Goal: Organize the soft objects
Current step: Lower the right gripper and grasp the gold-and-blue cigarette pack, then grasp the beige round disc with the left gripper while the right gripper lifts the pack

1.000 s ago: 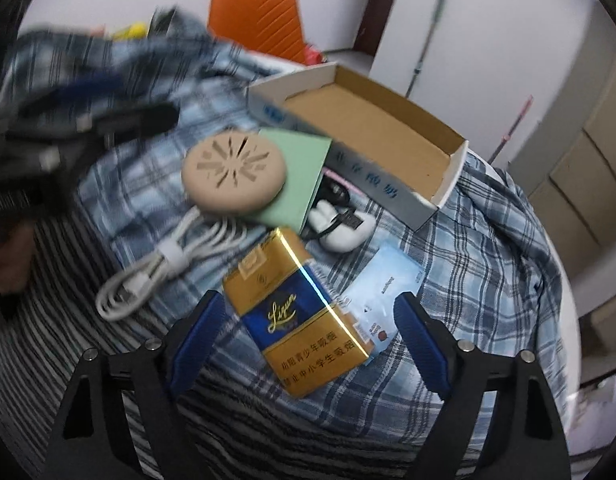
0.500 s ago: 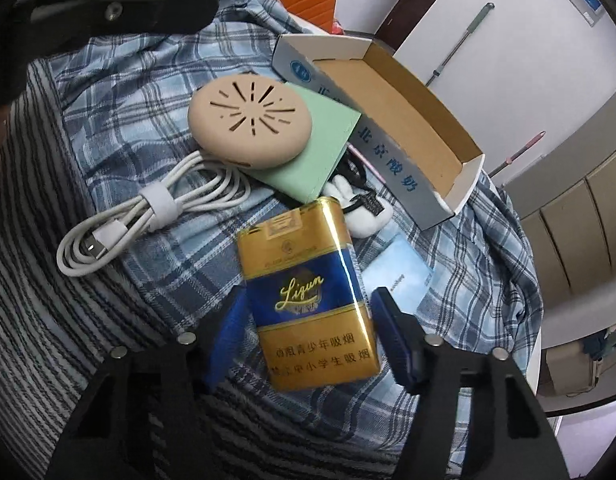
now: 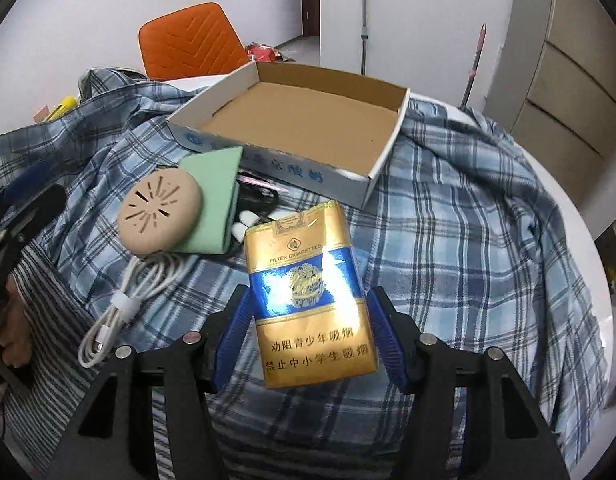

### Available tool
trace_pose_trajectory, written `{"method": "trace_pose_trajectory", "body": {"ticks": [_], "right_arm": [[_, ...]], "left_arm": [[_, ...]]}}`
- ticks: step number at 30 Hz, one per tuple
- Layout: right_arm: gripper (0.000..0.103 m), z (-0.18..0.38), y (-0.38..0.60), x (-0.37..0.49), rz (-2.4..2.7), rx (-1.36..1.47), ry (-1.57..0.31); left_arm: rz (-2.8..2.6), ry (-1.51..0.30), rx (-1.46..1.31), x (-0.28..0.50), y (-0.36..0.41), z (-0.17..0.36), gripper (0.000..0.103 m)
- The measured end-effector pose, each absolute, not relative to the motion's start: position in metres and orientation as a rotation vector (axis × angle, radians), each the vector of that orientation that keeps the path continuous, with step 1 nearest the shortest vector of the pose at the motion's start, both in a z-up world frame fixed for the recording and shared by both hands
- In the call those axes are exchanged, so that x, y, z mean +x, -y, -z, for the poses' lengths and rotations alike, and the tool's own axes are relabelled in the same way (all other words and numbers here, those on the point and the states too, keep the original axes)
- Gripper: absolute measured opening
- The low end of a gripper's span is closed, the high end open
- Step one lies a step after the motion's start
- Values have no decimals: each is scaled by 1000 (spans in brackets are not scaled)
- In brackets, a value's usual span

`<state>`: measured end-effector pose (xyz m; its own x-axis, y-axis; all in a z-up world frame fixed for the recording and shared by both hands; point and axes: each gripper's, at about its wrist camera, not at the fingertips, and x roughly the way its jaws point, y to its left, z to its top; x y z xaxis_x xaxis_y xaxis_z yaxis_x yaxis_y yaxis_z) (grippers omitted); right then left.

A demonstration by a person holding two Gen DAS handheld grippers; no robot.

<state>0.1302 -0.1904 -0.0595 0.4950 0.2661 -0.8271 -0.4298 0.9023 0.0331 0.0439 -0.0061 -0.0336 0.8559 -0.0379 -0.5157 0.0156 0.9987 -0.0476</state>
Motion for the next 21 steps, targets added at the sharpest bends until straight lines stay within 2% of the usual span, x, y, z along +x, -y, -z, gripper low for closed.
{"method": "trace_pose_trajectory", "body": {"ticks": [15, 16, 17, 18, 21], "right_arm": [[69, 73, 194, 136, -427, -206, -969], [68, 73, 194, 136, -423, -209, -965], [63, 72, 193, 137, -417, -215, -961], [51, 72, 193, 137, -413, -218, -956], [51, 70, 193, 136, -410, -206, -939]], "left_arm": [[29, -548, -42, 46, 7, 35, 103], [29, -549, -42, 46, 7, 35, 103], [28, -549, -42, 46, 7, 35, 103], [30, -550, -41, 46, 7, 35, 103], [44, -557, -29, 46, 11, 36, 103]]}}
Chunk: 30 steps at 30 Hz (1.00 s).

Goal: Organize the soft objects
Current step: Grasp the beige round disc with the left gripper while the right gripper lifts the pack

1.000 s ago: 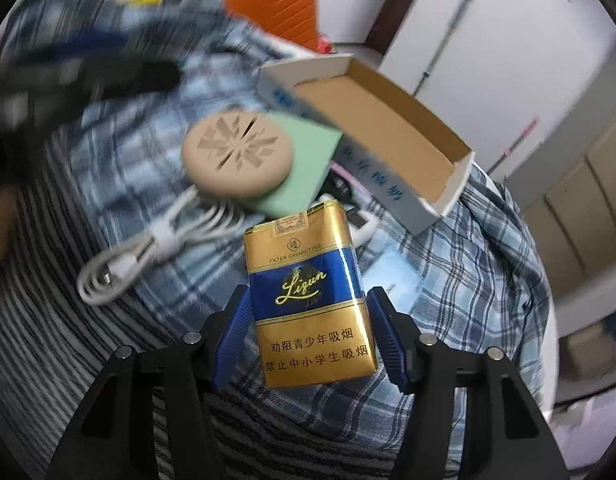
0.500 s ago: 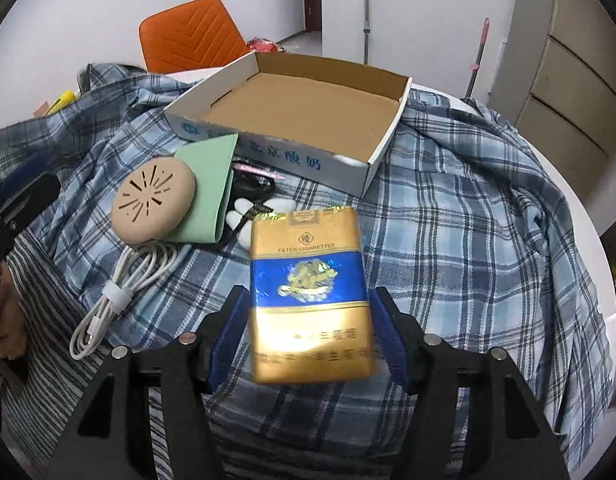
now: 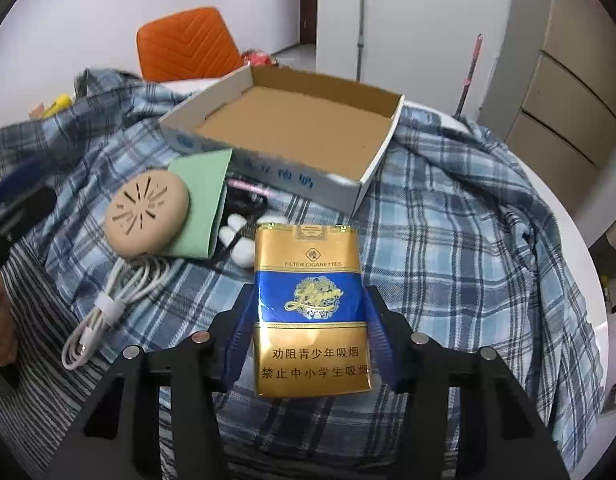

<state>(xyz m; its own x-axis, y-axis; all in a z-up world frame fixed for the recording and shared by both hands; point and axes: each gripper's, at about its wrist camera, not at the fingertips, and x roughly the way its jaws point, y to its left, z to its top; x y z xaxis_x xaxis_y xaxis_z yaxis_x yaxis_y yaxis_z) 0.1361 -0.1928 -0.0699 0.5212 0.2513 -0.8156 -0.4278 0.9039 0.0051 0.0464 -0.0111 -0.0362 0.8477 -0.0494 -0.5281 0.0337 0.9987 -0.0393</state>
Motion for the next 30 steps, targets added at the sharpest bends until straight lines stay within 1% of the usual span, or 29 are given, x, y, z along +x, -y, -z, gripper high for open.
{"method": "trace_pose_trajectory", "body": {"ticks": [10, 19, 26, 27, 28, 30], "right_arm": [[51, 46, 201, 129, -438, -125, -785], [52, 68, 205, 139, -426, -86, -854], [52, 71, 204, 139, -423, -89, -865], [52, 71, 205, 139, -424, -87, -865], [52, 71, 205, 139, -424, -86, -865], [52, 71, 205, 139, -426, -83, -866]], "left_arm": [[110, -617, 39, 58, 25, 43, 103], [220, -684, 146, 90, 46, 48, 103], [246, -749, 205, 119, 57, 54, 103], [253, -783, 193, 125, 56, 58, 100], [257, -817, 180, 129, 55, 63, 95], [252, -852, 159, 132, 51, 71, 94]]}}
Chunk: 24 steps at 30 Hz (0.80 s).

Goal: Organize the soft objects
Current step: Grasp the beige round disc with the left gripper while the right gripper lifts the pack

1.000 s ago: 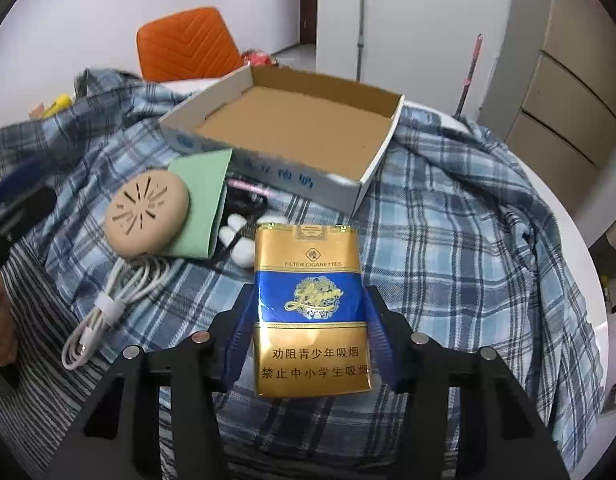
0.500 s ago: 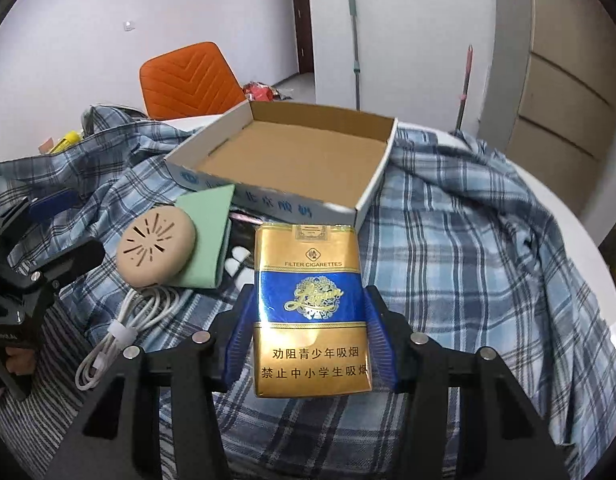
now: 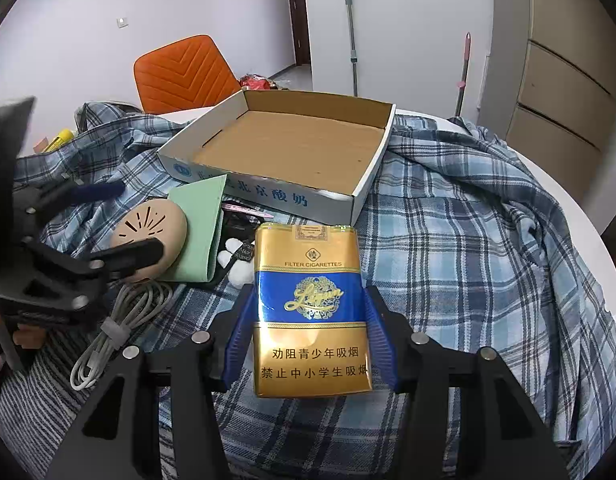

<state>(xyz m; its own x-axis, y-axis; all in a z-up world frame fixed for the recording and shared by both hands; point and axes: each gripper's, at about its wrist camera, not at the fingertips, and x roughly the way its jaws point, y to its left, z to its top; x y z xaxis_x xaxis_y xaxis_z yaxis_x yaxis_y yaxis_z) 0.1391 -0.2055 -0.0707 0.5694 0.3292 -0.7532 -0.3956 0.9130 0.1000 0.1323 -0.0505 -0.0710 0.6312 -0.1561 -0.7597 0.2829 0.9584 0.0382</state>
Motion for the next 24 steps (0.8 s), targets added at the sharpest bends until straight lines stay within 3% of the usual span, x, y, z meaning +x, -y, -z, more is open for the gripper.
{"method": "trace_pose_trajectory", "body": {"ticks": [12, 16, 24], "right_arm": [[52, 72, 204, 141, -429, -84, -876], [52, 72, 204, 140, -429, -86, -877], [52, 70, 206, 138, -426, -84, -854]], "left_arm": [[296, -892, 170, 135, 54, 81, 93], [293, -912, 153, 139, 51, 84, 85], [298, -697, 132, 107, 44, 62, 82]]}}
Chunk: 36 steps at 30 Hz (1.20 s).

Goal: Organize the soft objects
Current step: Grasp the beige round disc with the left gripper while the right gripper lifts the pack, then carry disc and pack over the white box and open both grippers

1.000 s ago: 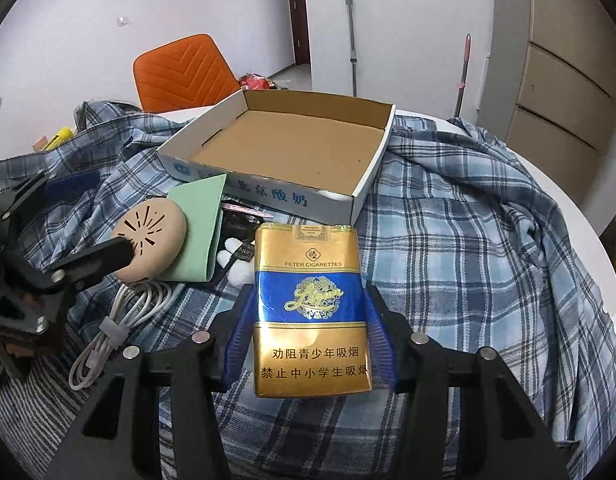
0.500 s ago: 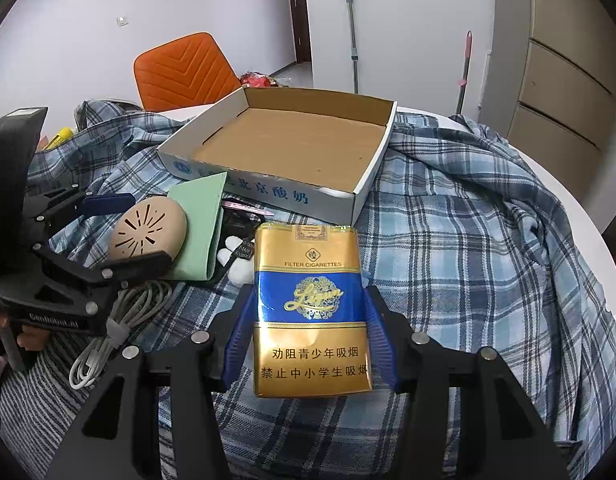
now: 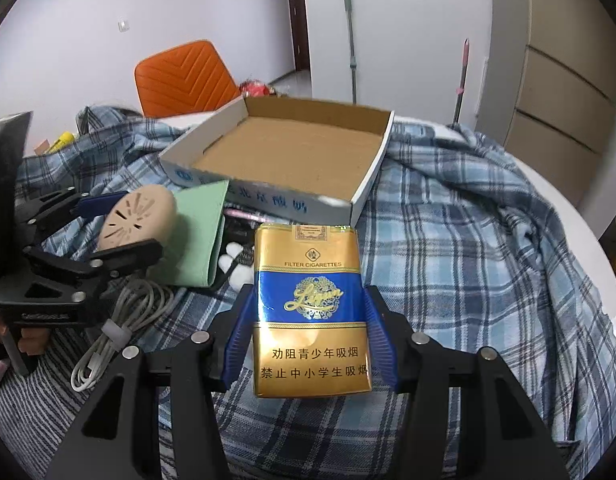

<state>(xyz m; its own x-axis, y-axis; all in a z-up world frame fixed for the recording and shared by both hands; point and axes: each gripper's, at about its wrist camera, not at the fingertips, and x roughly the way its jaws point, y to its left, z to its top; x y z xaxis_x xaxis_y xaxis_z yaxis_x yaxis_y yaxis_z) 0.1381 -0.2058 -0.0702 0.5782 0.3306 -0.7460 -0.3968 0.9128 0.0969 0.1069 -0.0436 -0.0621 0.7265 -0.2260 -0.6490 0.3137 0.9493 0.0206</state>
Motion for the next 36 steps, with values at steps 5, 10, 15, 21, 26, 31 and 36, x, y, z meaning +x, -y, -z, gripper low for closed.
{"method": "trace_pose_trajectory", "body": {"ticks": [5, 10, 15, 21, 26, 31, 36], "right_arm": [[52, 57, 208, 122, -406, -97, -740], [52, 41, 206, 101, -430, -109, -597], [52, 27, 209, 89, -432, -85, -489], [52, -1, 213, 79, -401, -58, -336], [53, -35, 204, 88, -385, -69, -209], [53, -61, 190, 112, -337, -52, -98], [53, -68, 176, 148, -280, -20, -59]], "left_arm": [[298, -496, 113, 73, 33, 41, 82], [250, -332, 80, 48, 24, 24, 82], [262, -237, 75, 33, 21, 12, 82], [258, -143, 55, 31, 21, -20, 82], [240, -33, 46, 47, 24, -52, 82], [210, 27, 40, 79, 27, -71, 82], [187, 39, 11, 115, 24, -68, 82]]}}
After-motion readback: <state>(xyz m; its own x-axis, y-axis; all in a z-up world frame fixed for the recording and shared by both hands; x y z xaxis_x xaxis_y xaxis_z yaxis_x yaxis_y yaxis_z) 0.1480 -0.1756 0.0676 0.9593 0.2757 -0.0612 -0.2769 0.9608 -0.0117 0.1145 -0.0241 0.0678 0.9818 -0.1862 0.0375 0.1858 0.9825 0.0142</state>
